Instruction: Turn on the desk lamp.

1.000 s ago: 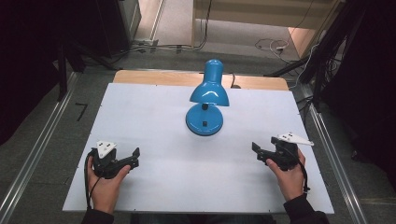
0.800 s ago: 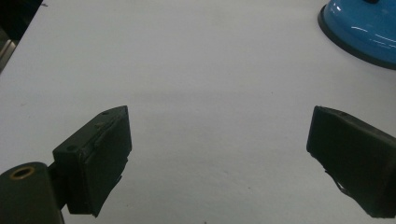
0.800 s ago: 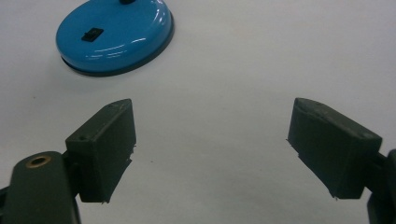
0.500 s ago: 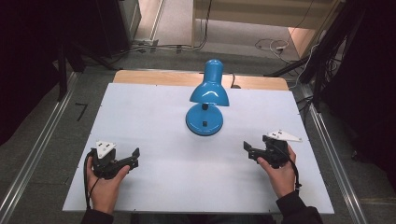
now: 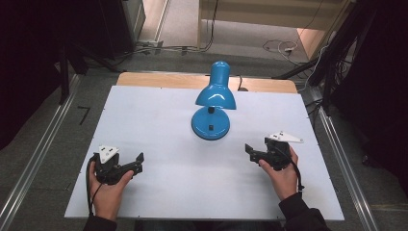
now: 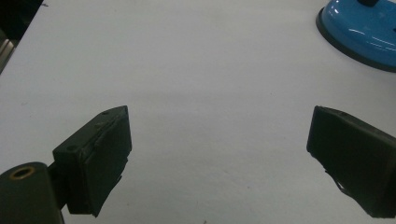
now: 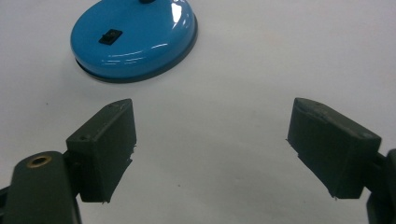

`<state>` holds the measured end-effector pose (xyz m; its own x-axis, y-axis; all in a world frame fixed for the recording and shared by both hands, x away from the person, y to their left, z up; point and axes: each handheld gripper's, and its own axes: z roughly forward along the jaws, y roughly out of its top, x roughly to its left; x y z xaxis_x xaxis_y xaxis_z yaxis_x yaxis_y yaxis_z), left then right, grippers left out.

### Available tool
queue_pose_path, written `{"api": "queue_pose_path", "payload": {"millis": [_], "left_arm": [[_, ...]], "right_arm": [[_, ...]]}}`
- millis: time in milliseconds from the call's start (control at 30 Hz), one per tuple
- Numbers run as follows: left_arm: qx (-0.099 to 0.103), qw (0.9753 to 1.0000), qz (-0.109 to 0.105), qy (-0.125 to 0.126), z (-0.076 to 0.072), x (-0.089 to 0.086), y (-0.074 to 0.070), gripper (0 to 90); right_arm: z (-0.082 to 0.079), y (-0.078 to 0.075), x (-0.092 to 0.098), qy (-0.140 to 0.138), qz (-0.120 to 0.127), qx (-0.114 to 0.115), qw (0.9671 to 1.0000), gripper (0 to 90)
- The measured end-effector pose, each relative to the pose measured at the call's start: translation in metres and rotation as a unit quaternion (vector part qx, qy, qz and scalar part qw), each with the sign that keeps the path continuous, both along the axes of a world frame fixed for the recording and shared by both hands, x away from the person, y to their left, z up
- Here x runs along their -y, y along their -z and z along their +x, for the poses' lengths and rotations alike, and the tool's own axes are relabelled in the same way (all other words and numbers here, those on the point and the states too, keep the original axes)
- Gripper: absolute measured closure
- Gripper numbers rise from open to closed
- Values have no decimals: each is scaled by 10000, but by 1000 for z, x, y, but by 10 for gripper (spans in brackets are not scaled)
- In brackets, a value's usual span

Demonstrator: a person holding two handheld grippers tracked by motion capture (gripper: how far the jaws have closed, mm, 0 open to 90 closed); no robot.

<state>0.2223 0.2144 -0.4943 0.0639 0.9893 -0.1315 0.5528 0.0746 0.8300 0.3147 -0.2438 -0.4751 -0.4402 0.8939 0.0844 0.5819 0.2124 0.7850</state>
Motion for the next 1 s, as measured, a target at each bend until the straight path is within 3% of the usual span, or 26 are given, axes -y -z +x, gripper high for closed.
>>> {"api": "queue_pose_path", "payload": {"millis": [1000], "left_arm": [[55,10000,-61,-7,-2,-2,-1,73]], "right_arm": [[16,1,-35,-177,38,-21,9998,171]]}}
